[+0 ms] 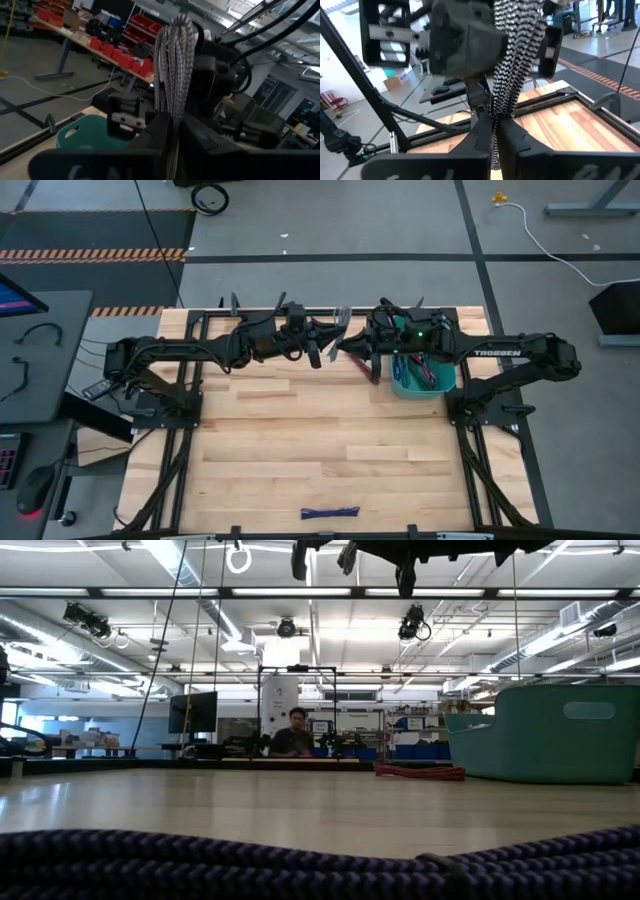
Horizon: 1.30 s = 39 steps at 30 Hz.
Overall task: Pick and place USB-C Cables
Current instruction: Put the white charger cable into the green bin
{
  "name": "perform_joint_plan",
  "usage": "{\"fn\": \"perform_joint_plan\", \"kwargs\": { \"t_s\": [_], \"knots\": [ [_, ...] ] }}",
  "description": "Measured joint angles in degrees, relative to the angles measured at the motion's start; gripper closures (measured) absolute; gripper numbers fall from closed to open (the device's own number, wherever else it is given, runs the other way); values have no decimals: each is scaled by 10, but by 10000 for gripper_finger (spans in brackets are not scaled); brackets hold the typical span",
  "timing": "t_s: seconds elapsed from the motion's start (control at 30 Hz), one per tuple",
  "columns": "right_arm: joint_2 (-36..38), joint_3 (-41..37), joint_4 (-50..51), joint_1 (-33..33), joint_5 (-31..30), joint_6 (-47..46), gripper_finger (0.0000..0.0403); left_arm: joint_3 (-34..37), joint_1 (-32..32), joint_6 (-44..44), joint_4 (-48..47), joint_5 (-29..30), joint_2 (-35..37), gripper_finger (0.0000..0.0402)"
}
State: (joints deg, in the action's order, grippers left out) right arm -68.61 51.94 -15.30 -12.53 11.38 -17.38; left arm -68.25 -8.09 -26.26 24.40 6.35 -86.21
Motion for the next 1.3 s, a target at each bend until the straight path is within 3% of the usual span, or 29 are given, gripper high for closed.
{"fn": "perform_joint_plan", "kwargs": {
  "t_s": [0.2,0.4,0.57,0.7,0.77,1.0,1.3],
  "knots": [
    [25,0,70,0,-24,0,391,0,-2,24,-44,-7,4,331],
    [85,1,218,-7,-107,-13,391,-27,-5,62,-185,-12,31,276],
    [156,2,427,-45,-177,-56,391,-71,-5,78,-323,-11,37,247],
    [182,1,668,-98,-215,-113,391,-88,0,72,-416,-11,40,247],
    [182,-10,738,-127,-223,-142,391,-88,4,59,-454,-11,42,253],
    [150,-94,739,-212,-174,-190,391,-87,26,34,-514,-11,43,268],
    [84,-138,744,-247,-152,-194,357,-87,63,25,-543,-9,43,278]
  ]
}}
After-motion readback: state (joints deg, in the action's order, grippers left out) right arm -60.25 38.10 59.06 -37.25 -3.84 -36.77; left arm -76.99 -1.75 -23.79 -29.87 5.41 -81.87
